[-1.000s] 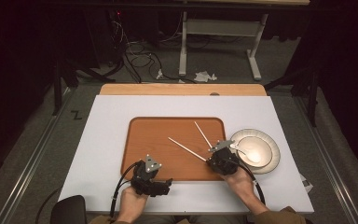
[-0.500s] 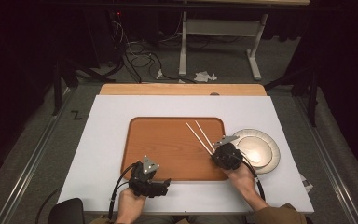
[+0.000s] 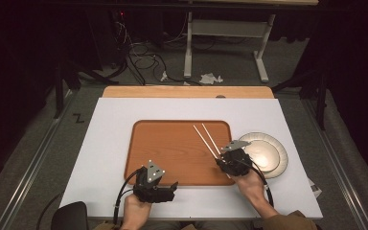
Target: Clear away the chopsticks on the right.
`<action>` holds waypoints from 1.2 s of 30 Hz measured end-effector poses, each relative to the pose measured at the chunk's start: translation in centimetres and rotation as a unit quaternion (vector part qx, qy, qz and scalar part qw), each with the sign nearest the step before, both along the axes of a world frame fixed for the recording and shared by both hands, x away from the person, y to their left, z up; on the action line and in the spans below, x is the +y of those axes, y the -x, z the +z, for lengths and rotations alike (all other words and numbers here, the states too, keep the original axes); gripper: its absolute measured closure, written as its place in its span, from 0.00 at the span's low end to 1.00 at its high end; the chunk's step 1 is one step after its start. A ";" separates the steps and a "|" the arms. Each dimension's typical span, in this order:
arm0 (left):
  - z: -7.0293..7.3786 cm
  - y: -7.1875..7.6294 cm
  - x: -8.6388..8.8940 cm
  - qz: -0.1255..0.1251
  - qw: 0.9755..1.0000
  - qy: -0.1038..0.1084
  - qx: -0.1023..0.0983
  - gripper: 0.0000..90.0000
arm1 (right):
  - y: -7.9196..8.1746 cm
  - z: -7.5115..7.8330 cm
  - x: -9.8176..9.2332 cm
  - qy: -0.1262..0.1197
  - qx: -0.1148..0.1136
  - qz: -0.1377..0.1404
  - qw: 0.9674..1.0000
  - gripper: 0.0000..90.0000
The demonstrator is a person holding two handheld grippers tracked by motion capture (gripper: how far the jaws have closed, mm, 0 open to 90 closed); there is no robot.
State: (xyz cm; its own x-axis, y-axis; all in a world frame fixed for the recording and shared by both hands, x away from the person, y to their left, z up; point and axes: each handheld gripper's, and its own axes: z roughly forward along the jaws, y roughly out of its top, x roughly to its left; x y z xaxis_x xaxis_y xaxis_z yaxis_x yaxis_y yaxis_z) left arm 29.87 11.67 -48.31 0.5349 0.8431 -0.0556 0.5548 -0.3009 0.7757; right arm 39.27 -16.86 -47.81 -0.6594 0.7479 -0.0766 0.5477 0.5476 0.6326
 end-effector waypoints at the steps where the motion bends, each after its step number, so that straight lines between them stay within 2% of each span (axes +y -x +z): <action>1: 0.1 0.0 0.1 0.002 1.000 0.002 -0.003 0.18 | 0.1 0.2 -0.2 -0.008 -0.003 0.002 1.000 0.76; 2: 0.2 0.0 0.3 0.007 1.000 0.010 -0.006 0.18 | 0.3 0.4 -0.3 -0.012 -0.003 0.002 1.000 0.74; 6: 0.4 0.0 0.4 0.008 1.000 0.017 -0.009 0.18 | 0.4 0.5 -0.5 -0.012 -0.002 0.003 1.000 0.71; 14: 0.2 -0.4 -0.2 -0.005 1.000 0.010 -0.003 0.18 | 1.2 1.0 -1.6 -0.044 0.000 0.009 0.999 0.67; 36: 0.0 -1.4 -0.7 -0.021 1.000 0.013 0.005 0.18 | 3.1 1.6 -4.2 -0.053 -0.004 0.007 0.999 0.64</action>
